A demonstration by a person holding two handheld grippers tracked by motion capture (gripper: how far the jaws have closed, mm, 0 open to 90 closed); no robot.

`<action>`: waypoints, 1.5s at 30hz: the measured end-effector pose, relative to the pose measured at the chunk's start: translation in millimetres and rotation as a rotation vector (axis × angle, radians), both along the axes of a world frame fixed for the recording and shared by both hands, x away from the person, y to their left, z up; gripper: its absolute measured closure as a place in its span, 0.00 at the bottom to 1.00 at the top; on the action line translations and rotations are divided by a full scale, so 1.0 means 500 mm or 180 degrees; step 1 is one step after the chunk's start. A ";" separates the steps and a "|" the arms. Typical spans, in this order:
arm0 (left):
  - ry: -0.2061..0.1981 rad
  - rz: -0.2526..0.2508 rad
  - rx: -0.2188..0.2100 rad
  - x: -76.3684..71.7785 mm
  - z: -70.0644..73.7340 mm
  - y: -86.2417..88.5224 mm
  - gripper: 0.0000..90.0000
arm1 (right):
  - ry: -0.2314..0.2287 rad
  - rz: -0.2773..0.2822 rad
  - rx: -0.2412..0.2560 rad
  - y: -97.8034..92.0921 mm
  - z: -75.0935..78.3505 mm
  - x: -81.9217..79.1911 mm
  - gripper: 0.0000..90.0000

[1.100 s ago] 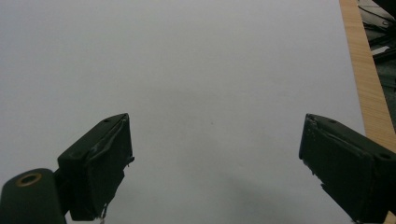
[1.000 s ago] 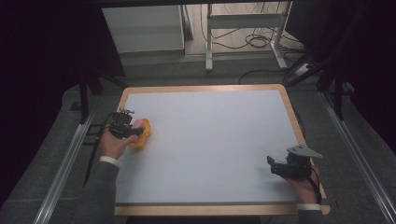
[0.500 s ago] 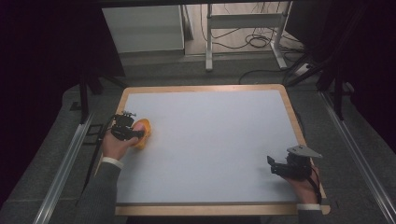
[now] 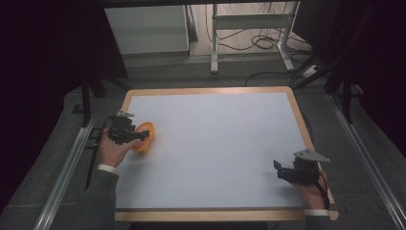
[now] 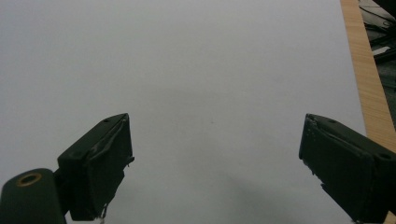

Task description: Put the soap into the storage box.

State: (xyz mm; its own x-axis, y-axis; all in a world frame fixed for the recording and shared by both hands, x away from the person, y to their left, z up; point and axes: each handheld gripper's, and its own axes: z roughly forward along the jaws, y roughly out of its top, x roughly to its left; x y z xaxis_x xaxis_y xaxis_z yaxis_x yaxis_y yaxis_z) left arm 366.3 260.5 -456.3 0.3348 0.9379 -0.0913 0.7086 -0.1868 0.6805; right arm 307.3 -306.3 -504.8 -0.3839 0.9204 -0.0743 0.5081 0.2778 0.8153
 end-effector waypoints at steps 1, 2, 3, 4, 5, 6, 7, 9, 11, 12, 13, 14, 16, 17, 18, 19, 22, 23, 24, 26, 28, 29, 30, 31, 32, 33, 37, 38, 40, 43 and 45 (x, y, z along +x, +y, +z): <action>-0.0040 -0.0039 -0.0019 -0.009 0.003 -0.003 0.36 | -0.0008 0.0002 -0.0004 0.000 0.000 0.000 0.10; -0.0055 -0.0059 -0.0025 -0.013 0.003 -0.005 0.35 | -0.0016 0.0001 -0.0002 0.001 0.001 -0.001 0.10; -0.0055 -0.0059 -0.0025 -0.013 0.003 -0.005 0.34 | -0.0021 0.0003 0.0007 0.001 0.001 -0.001 0.10; -0.0068 -0.0079 -0.0040 -0.018 0.003 -0.008 0.34 | -0.0021 0.0003 0.0007 0.001 0.001 -0.001 0.10; -0.0080 -0.0112 -0.0061 -0.024 0.003 -0.011 0.34 | -0.0025 0.0009 0.0004 0.002 0.002 -0.001 0.10; -0.0112 -0.0167 -0.0087 -0.034 0.004 -0.016 0.34 | -0.0024 0.0016 -0.0002 0.002 0.002 -0.001 0.10; -0.0125 -0.0194 -0.0101 -0.040 0.005 -0.018 0.34 | -0.0021 0.0016 -0.0008 0.003 0.001 -0.001 0.10; -0.0141 -0.0227 -0.0109 -0.046 0.005 -0.021 0.34 | -0.0018 0.0014 -0.0011 0.003 0.001 -0.001 0.10; -0.0152 -0.0336 -0.0119 -0.063 0.006 -0.029 0.33 | -0.0013 0.0013 -0.0011 0.003 0.000 -0.001 0.10; -0.0152 -0.0336 -0.0119 -0.063 0.006 -0.029 0.33 | -0.0013 0.0013 -0.0011 0.003 0.000 -0.001 0.10; -0.0170 -0.0354 -0.0136 -0.071 0.005 -0.032 0.33 | -0.0014 0.0014 -0.0013 0.003 0.000 -0.001 0.10; -0.0177 -0.0376 -0.0144 -0.076 0.003 -0.035 0.33 | -0.0016 0.0018 -0.0016 0.003 0.000 -0.001 0.10; -0.0171 -0.0434 -0.0165 -0.091 -0.006 -0.044 0.33 | -0.0011 0.0019 -0.0018 0.004 0.000 -0.001 0.10; -0.0166 -0.0453 -0.0168 -0.097 -0.010 -0.048 0.32 | -0.0008 0.0017 -0.0023 0.004 0.000 -0.001 0.10; -0.0176 -0.0453 -0.0168 -0.103 -0.015 -0.051 0.32 | -0.0006 0.0021 -0.0024 0.004 0.000 -0.001 0.10; -0.0188 -0.0447 -0.0175 -0.109 -0.020 -0.055 0.33 | -0.0006 0.0022 -0.0027 0.004 0.000 -0.001 0.10; -0.0171 -0.0476 -0.0203 -0.121 -0.032 -0.062 0.33 | -0.0005 0.0018 -0.0027 0.004 -0.001 -0.001 0.10; -0.0176 -0.0500 -0.0236 -0.133 -0.042 -0.067 0.33 | -0.0002 0.0010 -0.0026 0.003 -0.001 -0.001 0.10; -0.0186 -0.0518 -0.0268 -0.139 -0.047 -0.070 0.33 | -0.0003 0.0011 -0.0027 0.003 -0.001 -0.001 0.10; -0.0186 -0.0541 -0.0293 -0.145 -0.053 -0.075 0.34 | -0.0004 0.0012 -0.0027 0.003 0.000 -0.001 0.10; -0.0165 -0.0590 -0.0259 -0.155 -0.064 -0.083 0.33 | -0.0005 0.0007 -0.0025 0.003 0.000 -0.001 0.10; -0.0141 -0.0606 -0.0260 -0.163 -0.074 -0.087 0.33 | -0.0005 0.0016 -0.0031 0.004 -0.001 -0.001 0.10; -0.0141 -0.0606 -0.0260 -0.163 -0.074 -0.087 0.33 | -0.0005 0.0016 -0.0031 0.004 -0.001 -0.001 0.10; -0.0128 -0.0605 -0.0268 -0.168 -0.079 -0.088 0.33 | -0.0005 0.0020 -0.0032 0.004 -0.001 -0.001 0.10; -0.0098 -0.0622 -0.0282 -0.173 -0.087 -0.088 0.33 | -0.0005 0.0021 -0.0031 0.004 0.000 -0.001 0.10; -0.0098 -0.0622 -0.0282 -0.173 -0.087 -0.088 0.33 | -0.0005 0.0021 -0.0031 0.004 0.000 -0.001 0.10; -0.0083 -0.0628 -0.0307 -0.187 -0.095 -0.082 0.32 | -0.0006 0.0025 -0.0046 0.005 -0.002 -0.001 0.10; -0.0083 -0.0628 -0.0307 -0.187 -0.095 -0.082 0.32 | -0.0003 0.0025 -0.0045 0.005 -0.002 0.000 0.10; -0.0081 -0.0617 -0.0339 -0.192 -0.096 -0.080 0.32 | -0.0002 0.0029 -0.0049 0.006 -0.002 0.000 0.10; -0.0076 -0.0623 -0.0324 -0.192 -0.098 -0.080 0.32 | -0.0002 0.0042 -0.0064 0.008 -0.003 0.001 0.10; -0.0070 -0.0625 -0.0321 -0.191 -0.098 -0.080 0.32 | 0.0001 0.0050 -0.0068 0.010 -0.003 0.000 0.10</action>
